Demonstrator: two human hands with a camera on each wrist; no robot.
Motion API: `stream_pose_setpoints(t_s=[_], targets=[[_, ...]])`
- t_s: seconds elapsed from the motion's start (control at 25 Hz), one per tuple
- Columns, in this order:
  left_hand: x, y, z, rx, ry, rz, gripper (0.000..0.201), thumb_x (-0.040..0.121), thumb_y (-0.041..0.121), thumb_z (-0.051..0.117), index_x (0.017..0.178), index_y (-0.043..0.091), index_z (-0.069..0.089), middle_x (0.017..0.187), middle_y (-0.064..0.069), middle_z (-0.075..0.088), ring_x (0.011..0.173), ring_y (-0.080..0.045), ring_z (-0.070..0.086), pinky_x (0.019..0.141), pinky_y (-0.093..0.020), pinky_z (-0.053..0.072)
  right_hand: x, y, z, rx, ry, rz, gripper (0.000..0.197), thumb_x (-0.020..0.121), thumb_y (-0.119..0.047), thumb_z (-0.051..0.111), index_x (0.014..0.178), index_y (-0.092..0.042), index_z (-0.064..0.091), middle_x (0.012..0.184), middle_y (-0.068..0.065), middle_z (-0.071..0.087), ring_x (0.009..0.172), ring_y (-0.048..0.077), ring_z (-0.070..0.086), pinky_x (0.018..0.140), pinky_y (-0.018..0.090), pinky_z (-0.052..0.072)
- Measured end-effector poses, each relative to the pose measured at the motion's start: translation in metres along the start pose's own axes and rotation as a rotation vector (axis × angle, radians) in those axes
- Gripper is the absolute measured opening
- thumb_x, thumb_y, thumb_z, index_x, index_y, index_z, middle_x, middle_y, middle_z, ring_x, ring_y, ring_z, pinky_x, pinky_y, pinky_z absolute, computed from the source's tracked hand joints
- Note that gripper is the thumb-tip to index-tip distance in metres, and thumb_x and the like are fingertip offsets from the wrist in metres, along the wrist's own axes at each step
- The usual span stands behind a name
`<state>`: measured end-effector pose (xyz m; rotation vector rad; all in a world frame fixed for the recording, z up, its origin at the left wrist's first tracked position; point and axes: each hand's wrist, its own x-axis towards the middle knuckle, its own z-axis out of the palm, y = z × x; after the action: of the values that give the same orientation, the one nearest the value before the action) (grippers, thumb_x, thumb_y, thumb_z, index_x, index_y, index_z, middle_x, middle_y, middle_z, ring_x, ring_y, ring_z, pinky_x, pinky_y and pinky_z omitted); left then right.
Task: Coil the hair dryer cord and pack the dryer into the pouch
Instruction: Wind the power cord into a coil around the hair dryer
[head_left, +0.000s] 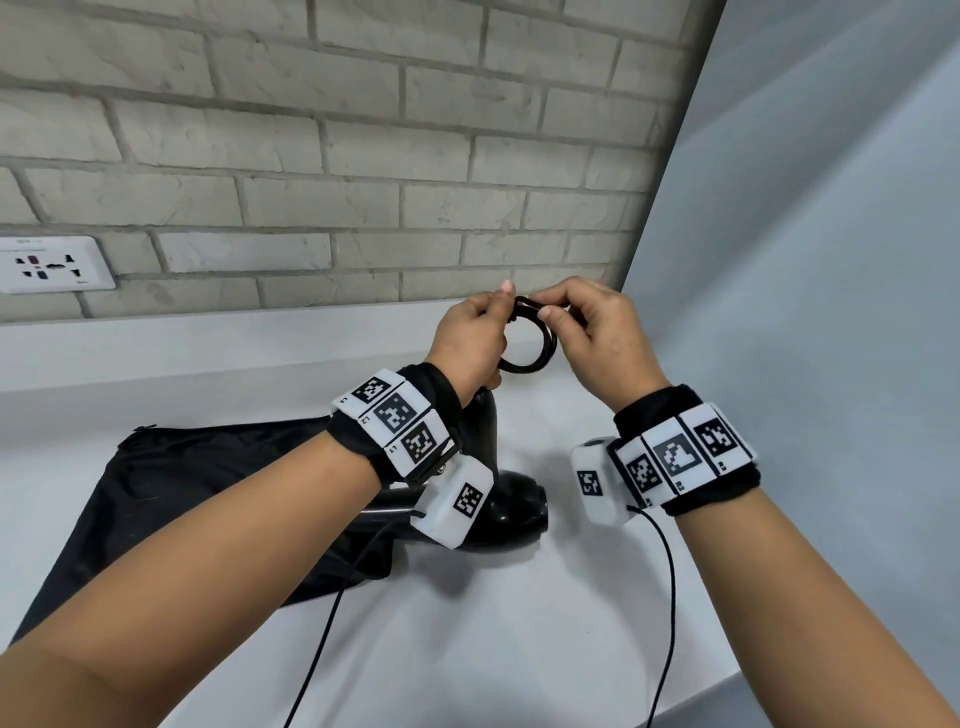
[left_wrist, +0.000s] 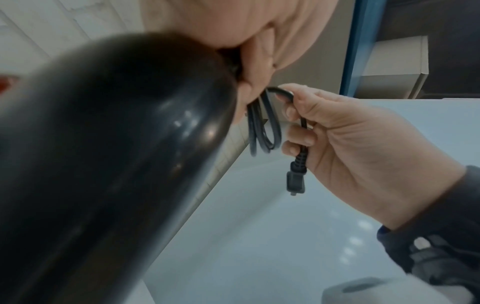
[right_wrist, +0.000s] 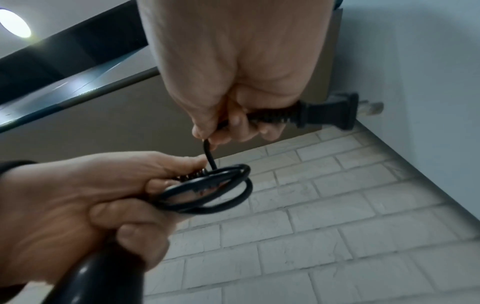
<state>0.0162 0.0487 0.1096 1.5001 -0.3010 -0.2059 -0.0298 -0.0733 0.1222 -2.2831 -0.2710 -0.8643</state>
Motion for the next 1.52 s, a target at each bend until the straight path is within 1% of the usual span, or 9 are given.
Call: stream_pose_setpoints(t_s=[0.16, 0.36, 0.48, 0.6, 0.8, 1.0, 1.2, 1.36, 1.52], targets=[[0.000, 0.003, -0.002, -0.057, 0.041, -0.008, 0.043, 0.090, 0.048, 0.050, 0.060, 0.017, 0.045, 0.051, 0.001, 0.026, 0.028, -0.007, 0.022, 0.038, -0.016, 0.023, -0.003, 0.003, 0.010, 0.148, -0.034, 0.023, 0.023, 0.082, -0.012, 0.050, 0.097, -0.005, 0.065, 0.092, -0.006, 0.062, 0.082, -0.014, 0.056, 0.076, 0.003, 0.041], [0.003, 0.012, -0.009, -0.091, 0.041, -0.032, 0.041, 0.087, 0.042, 0.058, 0.059, 0.017, 0.042, 0.049, 0.004, 0.021, 0.031, -0.009, 0.019, 0.040, -0.017, 0.022, -0.007, 0.007, 0.004, 0.045, -0.086, 0.032, 0.022, 0.087, -0.010, 0.044, 0.103, -0.009, 0.059, 0.087, -0.019, 0.058, 0.080, -0.007, 0.054, 0.076, 0.008, 0.041], [0.008, 0.017, -0.015, -0.164, 0.076, -0.011, 0.033, 0.089, 0.036, 0.057, 0.064, 0.017, 0.047, 0.053, 0.001, 0.019, 0.029, -0.008, 0.018, 0.038, -0.014, 0.021, -0.007, 0.012, -0.001, -0.257, -0.124, 0.016, 0.026, 0.088, -0.008, 0.045, 0.109, -0.012, 0.059, 0.088, -0.005, 0.063, 0.086, 0.010, 0.044, 0.083, 0.025, 0.040], [0.012, 0.016, -0.018, -0.165, 0.097, 0.036, 0.026, 0.091, 0.032, 0.056, 0.070, 0.017, 0.051, 0.056, 0.000, 0.020, 0.030, -0.007, 0.019, 0.036, -0.013, 0.023, -0.004, 0.009, -0.002, -0.153, -0.149, 0.101, 0.024, 0.085, 0.002, 0.051, 0.104, -0.008, 0.063, 0.095, 0.003, 0.055, 0.074, 0.015, 0.051, 0.069, 0.013, 0.043], [0.014, 0.006, -0.013, -0.072, 0.194, 0.133, 0.026, 0.093, 0.033, 0.051, 0.070, 0.021, 0.050, 0.037, 0.011, 0.032, 0.028, -0.004, 0.026, 0.035, -0.014, 0.027, 0.007, -0.016, -0.006, 0.053, -0.029, 0.147, 0.014, 0.080, 0.003, 0.057, 0.092, -0.003, 0.062, 0.090, 0.004, 0.051, 0.065, 0.021, 0.056, 0.064, 0.028, 0.055], [0.013, 0.004, -0.007, -0.033, 0.182, 0.152, 0.028, 0.094, 0.034, 0.048, 0.069, 0.021, 0.050, 0.029, 0.013, 0.032, 0.029, -0.003, 0.030, 0.035, -0.013, 0.029, 0.008, -0.019, 0.006, 0.227, 0.057, 0.130, 0.019, 0.079, 0.002, 0.058, 0.087, -0.014, 0.055, 0.091, 0.009, 0.055, 0.081, 0.021, 0.057, 0.061, 0.014, 0.053], [0.008, 0.007, -0.003, -0.128, 0.122, 0.075, 0.030, 0.094, 0.037, 0.047, 0.069, 0.020, 0.050, 0.035, 0.012, 0.036, 0.029, -0.003, 0.030, 0.038, -0.015, 0.027, 0.002, -0.009, 0.021, 0.193, 0.167, 0.092, 0.016, 0.075, 0.000, 0.057, 0.081, -0.015, 0.057, 0.080, -0.010, 0.052, 0.081, 0.020, 0.058, 0.074, 0.034, 0.054], [0.005, 0.007, 0.000, -0.128, 0.068, 0.070, 0.031, 0.093, 0.036, 0.050, 0.065, 0.022, 0.048, 0.051, 0.005, 0.035, 0.030, -0.003, 0.027, 0.038, -0.015, 0.022, -0.001, -0.002, 0.018, -0.008, 0.200, 0.090, 0.011, 0.075, -0.001, 0.065, 0.085, -0.005, 0.067, 0.078, -0.004, 0.052, 0.065, 0.009, 0.049, 0.064, 0.007, 0.040], [0.002, 0.004, 0.000, -0.084, 0.033, 0.054, 0.032, 0.092, 0.035, 0.052, 0.063, 0.021, 0.047, 0.043, 0.009, 0.034, 0.029, -0.004, 0.024, 0.037, -0.012, 0.020, -0.002, 0.003, 0.013, 0.053, 0.153, 0.245, 0.027, 0.071, -0.005, 0.071, 0.091, -0.016, 0.057, 0.063, -0.009, 0.050, 0.057, 0.005, 0.047, 0.063, 0.015, 0.042]])
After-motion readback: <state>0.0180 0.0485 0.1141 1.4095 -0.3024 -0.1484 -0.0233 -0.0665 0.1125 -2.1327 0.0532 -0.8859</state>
